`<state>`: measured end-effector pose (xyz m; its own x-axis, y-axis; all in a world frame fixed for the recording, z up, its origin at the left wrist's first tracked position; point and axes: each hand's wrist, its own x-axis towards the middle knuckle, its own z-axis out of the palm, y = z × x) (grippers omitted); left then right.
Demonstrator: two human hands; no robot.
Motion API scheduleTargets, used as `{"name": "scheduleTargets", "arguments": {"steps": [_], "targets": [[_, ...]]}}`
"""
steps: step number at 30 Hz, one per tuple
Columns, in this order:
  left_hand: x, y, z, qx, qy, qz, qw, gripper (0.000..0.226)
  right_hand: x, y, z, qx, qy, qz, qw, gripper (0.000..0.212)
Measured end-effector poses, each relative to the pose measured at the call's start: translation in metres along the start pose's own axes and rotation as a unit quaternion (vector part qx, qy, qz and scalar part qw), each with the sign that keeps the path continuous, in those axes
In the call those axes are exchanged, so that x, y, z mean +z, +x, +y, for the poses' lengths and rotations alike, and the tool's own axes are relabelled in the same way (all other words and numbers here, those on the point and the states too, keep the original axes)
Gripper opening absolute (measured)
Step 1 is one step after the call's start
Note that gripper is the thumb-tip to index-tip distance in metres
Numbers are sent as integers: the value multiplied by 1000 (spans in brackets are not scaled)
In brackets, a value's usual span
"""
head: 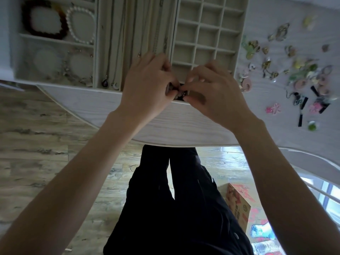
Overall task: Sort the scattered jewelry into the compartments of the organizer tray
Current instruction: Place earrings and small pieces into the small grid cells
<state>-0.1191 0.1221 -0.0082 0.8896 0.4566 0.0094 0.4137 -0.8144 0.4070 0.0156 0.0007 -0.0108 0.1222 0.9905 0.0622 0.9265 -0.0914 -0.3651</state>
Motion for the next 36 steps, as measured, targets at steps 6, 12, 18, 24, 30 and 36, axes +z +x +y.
{"name": "scheduleTargets", "arguments": {"steps": [6,12,18,24,30,36], "targets": [[-1,-3,0,-14,5,6,1000,18,-1,10,6,-45,-43,-14,998,18],[-4,-4,0,-33,-11,-5,999,15,-1,7,6,-37,-19,-4,999,18],[-5,2,5,-29,19,-14,999,12,-6,3,3,-20,8,-19,1000,10],[1,-2,4,-22,30,22,999,8,-12,31,2,-117,-110,-96,982,34],[6,-9,4,-49,-1,46,998,10,-5,23,2,-116,-112,-81,984,25],[7,-9,6,-68,-7,31,997,12,0,25,6,-87,-28,-85,992,29]]}}
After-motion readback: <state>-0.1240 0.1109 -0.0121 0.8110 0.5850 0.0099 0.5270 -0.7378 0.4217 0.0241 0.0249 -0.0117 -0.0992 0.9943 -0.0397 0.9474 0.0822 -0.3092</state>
